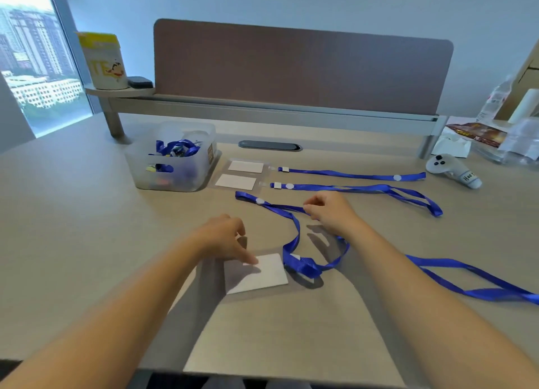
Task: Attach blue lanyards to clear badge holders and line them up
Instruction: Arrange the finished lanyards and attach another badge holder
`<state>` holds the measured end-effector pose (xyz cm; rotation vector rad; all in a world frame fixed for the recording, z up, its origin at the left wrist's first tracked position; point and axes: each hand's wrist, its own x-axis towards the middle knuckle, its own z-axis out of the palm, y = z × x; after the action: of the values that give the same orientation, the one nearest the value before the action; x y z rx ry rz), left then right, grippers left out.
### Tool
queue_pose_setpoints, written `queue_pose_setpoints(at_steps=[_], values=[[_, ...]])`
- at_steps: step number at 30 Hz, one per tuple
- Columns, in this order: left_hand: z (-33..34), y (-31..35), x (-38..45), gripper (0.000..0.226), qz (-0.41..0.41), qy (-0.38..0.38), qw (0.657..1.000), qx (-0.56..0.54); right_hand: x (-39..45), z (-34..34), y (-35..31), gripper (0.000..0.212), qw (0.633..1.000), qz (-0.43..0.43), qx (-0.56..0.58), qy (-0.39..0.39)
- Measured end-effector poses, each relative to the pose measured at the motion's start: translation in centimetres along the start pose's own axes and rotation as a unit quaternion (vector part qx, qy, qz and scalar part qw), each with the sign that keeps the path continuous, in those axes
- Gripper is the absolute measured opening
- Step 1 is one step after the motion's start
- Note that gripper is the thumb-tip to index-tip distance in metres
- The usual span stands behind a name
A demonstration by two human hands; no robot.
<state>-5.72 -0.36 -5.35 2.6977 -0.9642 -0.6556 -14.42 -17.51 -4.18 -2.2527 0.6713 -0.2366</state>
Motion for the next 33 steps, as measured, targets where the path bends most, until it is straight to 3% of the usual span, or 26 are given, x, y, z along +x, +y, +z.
queue_pose_setpoints(at_steps=[3,7,10,15,19,25,29,33], values=[[1.4,0.2,-1.5,0.076,0.018,-0.002,0.995,0.096,-2.1,0.9,-0.2,0.028,0.999,-0.016,-0.044,-0.009],[2.1,0.1,-2.5,0.084,-0.012,-0.027,0.994,0.101,-4.6,1.4,-0.5,0.029,0.994,-0.031,-0.097,-0.034],[1.3,-0.3,-3.2,0.076,-0.040,-0.028,0.987,0.155,-6.0,1.1,-0.7,0.030,0.991,-0.037,-0.122,-0.036],[-2.6,-0.4,-5.0,0.019,0.019,0.130,0.975,0.180,-6.9,0.4,-1.8,0.034,0.991,-0.072,-0.117,-0.005],[-5.3,0.0,-6.2,0.027,0.046,0.242,0.945,0.213,-7.0,0.9,-3.2,0.043,0.990,-0.114,-0.077,-0.020],[-7.1,0.2,-7.4,0.031,0.103,0.355,0.909,0.195,-6.8,2.4,-4.0,0.047,0.993,-0.087,-0.018,-0.081],[-7.7,0.2,-8.0,0.032,0.109,0.356,0.915,0.156,-6.6,3.0,-4.1,0.022,0.994,-0.098,0.018,-0.053],[-8.0,-0.9,-7.8,0.029,0.077,0.326,0.937,0.101,-6.8,2.7,-4.4,0.023,0.990,-0.101,0.098,-0.023]])
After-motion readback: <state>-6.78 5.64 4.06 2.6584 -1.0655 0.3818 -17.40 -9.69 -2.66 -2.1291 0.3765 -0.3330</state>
